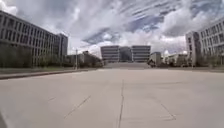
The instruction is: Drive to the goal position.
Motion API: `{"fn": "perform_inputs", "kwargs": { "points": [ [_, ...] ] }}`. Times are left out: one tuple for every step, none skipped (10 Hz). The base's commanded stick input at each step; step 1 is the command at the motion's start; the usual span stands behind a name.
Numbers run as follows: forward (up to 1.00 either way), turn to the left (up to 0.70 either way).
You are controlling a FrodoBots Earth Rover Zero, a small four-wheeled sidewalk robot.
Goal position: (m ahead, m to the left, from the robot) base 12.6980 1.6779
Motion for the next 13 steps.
{"fn": "perform_inputs", "kwargs": {
  "points": [
    [1.00, 0.00],
    [1.00, 0.00],
    [1.00, 0.00],
    [1.00, 0.00],
    [1.00, 0.00],
    [1.00, 0.00],
    [1.00, 0.00],
    [1.00, 0.00],
    [1.00, 0.00],
    [1.00, 0.00],
    [1.00, 0.00],
    [1.00, 0.00],
    [1.00, 0.00]
  ]
}}
